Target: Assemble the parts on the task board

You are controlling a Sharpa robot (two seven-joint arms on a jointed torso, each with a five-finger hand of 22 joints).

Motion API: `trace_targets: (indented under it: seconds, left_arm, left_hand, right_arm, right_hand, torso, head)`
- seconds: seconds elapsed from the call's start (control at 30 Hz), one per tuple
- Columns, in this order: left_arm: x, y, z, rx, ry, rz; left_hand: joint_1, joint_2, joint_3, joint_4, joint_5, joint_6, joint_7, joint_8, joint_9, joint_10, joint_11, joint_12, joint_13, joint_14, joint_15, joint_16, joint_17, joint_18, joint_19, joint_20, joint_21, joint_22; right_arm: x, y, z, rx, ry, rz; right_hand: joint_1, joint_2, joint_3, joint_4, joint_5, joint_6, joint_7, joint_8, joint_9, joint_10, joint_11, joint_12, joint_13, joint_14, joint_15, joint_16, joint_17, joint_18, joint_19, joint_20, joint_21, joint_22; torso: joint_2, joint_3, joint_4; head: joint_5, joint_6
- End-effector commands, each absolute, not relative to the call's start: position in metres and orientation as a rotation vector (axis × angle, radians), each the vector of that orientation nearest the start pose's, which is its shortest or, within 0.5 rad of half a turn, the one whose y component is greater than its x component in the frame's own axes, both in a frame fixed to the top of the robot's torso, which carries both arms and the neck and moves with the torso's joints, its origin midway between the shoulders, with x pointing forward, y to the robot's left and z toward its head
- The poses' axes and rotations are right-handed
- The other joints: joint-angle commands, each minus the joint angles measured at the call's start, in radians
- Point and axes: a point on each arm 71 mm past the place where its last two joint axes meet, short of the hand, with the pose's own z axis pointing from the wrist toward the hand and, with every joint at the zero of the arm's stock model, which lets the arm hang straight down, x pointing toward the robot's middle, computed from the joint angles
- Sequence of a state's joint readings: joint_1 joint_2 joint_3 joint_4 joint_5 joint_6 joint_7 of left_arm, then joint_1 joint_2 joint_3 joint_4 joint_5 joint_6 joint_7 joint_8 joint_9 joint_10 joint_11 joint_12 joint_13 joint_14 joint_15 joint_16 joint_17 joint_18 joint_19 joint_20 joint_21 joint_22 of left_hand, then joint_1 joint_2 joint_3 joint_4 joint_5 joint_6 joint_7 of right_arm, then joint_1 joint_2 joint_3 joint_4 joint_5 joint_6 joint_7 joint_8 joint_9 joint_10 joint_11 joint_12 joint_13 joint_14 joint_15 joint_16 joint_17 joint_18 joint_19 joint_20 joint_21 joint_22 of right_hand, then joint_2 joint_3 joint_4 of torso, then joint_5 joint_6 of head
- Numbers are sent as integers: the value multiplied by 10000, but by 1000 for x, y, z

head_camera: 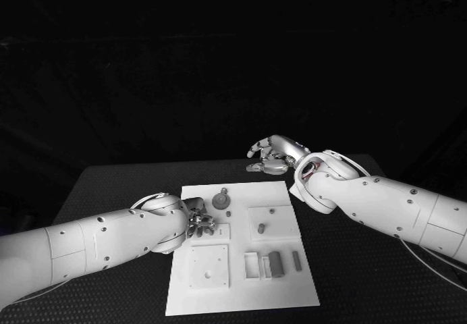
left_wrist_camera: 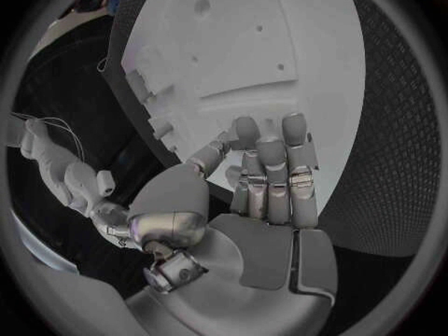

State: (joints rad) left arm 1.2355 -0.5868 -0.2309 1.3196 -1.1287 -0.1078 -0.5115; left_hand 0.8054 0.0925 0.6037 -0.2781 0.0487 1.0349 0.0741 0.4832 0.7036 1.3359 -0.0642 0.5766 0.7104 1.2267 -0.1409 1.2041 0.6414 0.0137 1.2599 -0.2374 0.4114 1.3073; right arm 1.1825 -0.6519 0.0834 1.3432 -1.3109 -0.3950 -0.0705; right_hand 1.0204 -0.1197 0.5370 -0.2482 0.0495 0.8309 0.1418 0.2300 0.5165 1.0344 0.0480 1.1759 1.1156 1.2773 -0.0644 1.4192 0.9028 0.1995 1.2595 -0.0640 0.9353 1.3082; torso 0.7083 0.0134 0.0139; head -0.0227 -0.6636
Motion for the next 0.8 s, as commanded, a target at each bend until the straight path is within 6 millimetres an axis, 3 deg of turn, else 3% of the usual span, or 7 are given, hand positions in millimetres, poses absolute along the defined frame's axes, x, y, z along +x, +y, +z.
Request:
trace_targets:
  seconds: [0.03, 0.8]
  left_arm:
    - [487, 150, -279, -997, 22374, -3393]
    - [479, 151, -281, -581, 22615, -3320]
  left_hand:
    - [33, 92, 64, -15, 39, 901, -462, -25, -8, 4, -66, 67, -12, -239, -301, 39, -21, -136, 158, -217, 36, 54]
    - [49, 52, 72, -35, 40, 895, -460, -41, -5, -13, -64, 78, -36, -263, -301, 90, -121, -137, 154, -217, 20, 77]
  right_arm:
    - [529, -158, -155, 474, 15370, 7917]
    - [529, -162, -156, 526, 15418, 7861]
  right_hand:
    - [-52, 57, -65, -11, 40, -179, 223, 41, 14, -58, 20, -16, -15, -9, 38, -64, 16, 623, -6, -51, -63, 121]
    - [-74, 56, -74, 3, 40, -174, 222, 41, 14, -61, 19, -15, -20, -12, 37, -70, 16, 623, -4, -49, -73, 121]
  torso:
    - [-7, 1, 0]
    - [-8, 4, 2]
  head:
    - [0, -1]
    - [-9, -1]
